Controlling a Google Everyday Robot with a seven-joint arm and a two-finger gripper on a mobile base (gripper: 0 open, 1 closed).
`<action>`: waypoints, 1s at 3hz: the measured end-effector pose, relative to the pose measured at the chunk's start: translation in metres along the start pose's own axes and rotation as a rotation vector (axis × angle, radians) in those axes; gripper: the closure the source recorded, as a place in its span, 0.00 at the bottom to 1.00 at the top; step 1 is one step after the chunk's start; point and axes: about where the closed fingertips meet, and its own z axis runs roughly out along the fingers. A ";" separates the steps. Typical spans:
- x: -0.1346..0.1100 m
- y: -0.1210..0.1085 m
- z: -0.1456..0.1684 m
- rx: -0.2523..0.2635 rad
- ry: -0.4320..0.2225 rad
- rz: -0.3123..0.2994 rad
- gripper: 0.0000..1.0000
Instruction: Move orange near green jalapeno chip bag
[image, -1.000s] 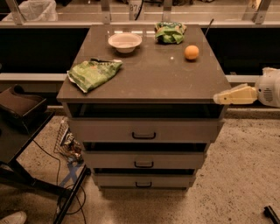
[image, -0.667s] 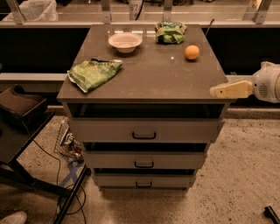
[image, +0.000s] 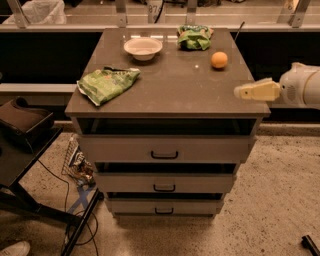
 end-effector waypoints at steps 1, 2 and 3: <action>-0.039 -0.006 0.048 -0.027 -0.097 -0.009 0.00; -0.075 -0.012 0.093 -0.036 -0.156 -0.019 0.00; -0.092 -0.009 0.137 -0.053 -0.164 -0.017 0.00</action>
Offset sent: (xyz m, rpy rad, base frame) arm 0.1788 0.0685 0.0576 0.0751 -0.2038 0.0916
